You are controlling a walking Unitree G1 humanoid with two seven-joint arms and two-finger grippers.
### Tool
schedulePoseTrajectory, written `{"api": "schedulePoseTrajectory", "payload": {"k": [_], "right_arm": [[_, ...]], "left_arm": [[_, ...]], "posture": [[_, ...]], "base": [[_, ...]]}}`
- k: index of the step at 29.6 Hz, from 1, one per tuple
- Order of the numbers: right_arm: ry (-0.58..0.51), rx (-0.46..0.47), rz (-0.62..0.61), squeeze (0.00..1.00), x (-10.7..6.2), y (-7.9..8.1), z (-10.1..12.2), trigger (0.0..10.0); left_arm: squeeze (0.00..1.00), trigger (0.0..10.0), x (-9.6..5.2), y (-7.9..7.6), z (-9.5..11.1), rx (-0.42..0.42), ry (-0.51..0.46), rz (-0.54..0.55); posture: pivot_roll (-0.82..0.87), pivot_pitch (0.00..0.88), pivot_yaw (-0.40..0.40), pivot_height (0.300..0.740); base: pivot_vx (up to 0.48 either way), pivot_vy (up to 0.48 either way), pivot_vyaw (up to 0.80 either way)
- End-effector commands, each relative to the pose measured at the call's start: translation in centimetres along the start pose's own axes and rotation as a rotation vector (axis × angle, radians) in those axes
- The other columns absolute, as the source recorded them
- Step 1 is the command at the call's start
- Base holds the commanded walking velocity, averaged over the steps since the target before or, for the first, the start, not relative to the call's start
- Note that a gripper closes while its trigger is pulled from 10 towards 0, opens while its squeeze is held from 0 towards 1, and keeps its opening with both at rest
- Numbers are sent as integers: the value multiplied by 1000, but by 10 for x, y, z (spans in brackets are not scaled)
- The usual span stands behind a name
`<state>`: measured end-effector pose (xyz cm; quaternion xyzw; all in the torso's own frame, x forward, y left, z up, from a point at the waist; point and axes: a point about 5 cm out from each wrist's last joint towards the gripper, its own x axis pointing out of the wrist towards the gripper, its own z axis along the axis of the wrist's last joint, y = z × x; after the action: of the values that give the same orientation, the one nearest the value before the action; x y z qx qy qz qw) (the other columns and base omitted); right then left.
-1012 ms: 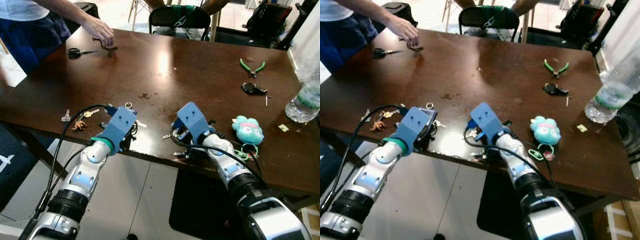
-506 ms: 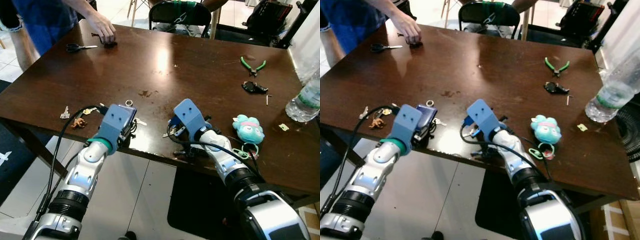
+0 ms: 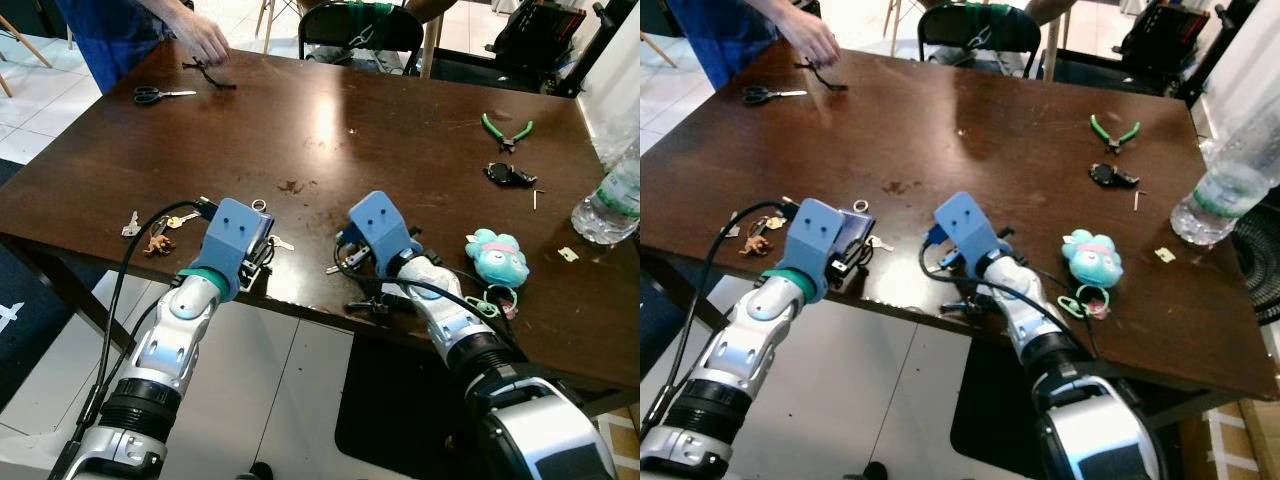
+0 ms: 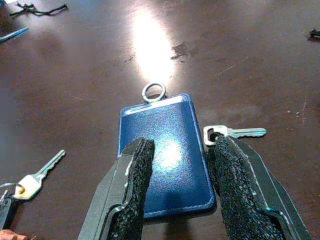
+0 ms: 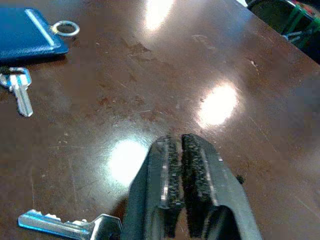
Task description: Hang keys on a hook
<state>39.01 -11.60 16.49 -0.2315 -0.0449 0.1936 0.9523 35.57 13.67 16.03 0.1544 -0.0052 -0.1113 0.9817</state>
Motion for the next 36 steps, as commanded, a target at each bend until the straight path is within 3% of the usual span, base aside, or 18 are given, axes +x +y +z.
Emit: {"api": "schedulePoseTrajectory", "payload": {"k": [1, 8, 9, 13, 14, 16, 17, 18, 20, 21, 22, 23, 26, 28, 29, 30, 33, 36], "right_arm": [[10, 39, 1, 1000, 0, 3, -4, 10000], [12, -7, 46, 1000, 0, 6, -3, 10000], [14, -79, 103, 0, 0, 8, -3, 10000], [52, -360, 254, 0, -4, 1, -3, 10000], [52, -360, 254, 0, -4, 1, -3, 10000], [57, -379, 236, 0, -6, -20, 5, 10000], [57, -379, 236, 0, -6, -20, 5, 10000], [41, -244, 187, 0, -7, -38, 13, 10000], [41, -244, 187, 0, -7, -38, 13, 10000], [27, -100, 133, 0, -9, -47, 13, 10000], [27, -100, 133, 0, -9, -47, 13, 10000], [17, -6, 86, 0, -10, -51, 11, 10000], [9, 60, 54, 0, -11, -53, 10, 10000], [4, 269, -21, 0, -10, -55, 5, 10000], [4, 269, -21, 0, -10, -55, 5, 10000], [35, 372, -10, 0, -10, -49, -1, 10000], [95, 369, 34, 0, -10, -38, -12, 10000], [170, 303, 109, 0, -12, -24, -23, 10000]], "left_arm": [[0, 10000, -4, 0, -6, -6, 27, -1], [0, 10000, -6, 6, -9, 13, 39, 12], [0, 10000, -5, 5, -8, 13, 37, 11], [0, 10000, -5, 2, -7, 16, 34, 7], [0, 10000, -5, 2, -7, 16, 34, 7], [0, 10000, -6, 0, -7, 8, 34, 9], [0, 10000, -6, 0, -7, 8, 34, 9], [0, 10000, -5, -2, -6, -3, 33, 10], [0, 10000, -5, -2, -6, -3, 33, 10], [0, 10000, -3, -4, -6, -9, 30, 4], [0, 10000, -3, -4, -6, -9, 30, 4], [0, 10000, -1, -6, -5, -10, 27, -3], [0, 10000, 0, -8, -4, -11, 25, -7], [0, 10000, 3, -10, -3, -16, 22, -14], [0, 10000, 3, -10, -3, -16, 22, -14], [0, 10000, 4, -10, -2, -17, 22, -15], [0, 10000, 5, -10, -2, -18, 21, -14], [0, 10000, 6, -10, -2, -20, 21, -11]], "posture": [[-28, 127, 71, 740], [-21, 148, 65, 740], [-19, 154, 56, 740], [-29, 163, 43, 740], [-29, 163, 43, 740], [-46, 162, 32, 740], [-46, 162, 32, 740], [-57, 164, 31, 740], [-57, 164, 31, 740], [-77, 155, 35, 740], [-77, 155, 35, 740], [-86, 149, 39, 740], [-86, 149, 39, 740], [-92, 134, 46, 740], [-92, 134, 46, 740], [-94, 129, 47, 740], [-94, 125, 47, 740], [-94, 124, 46, 740]], "base": [[0, 0, 0], [0, 0, 0], [0, 0, 0], [0, 0, 0], [0, 0, 0], [0, 0, 0], [0, 0, 0], [0, 0, 0], [0, 0, 0], [0, 0, 0], [0, 0, 0], [0, 0, 0], [0, 0, 0], [0, 0, 0], [0, 0, 0], [0, 0, 0], [0, 0, 0], [0, 0, 0]]}}
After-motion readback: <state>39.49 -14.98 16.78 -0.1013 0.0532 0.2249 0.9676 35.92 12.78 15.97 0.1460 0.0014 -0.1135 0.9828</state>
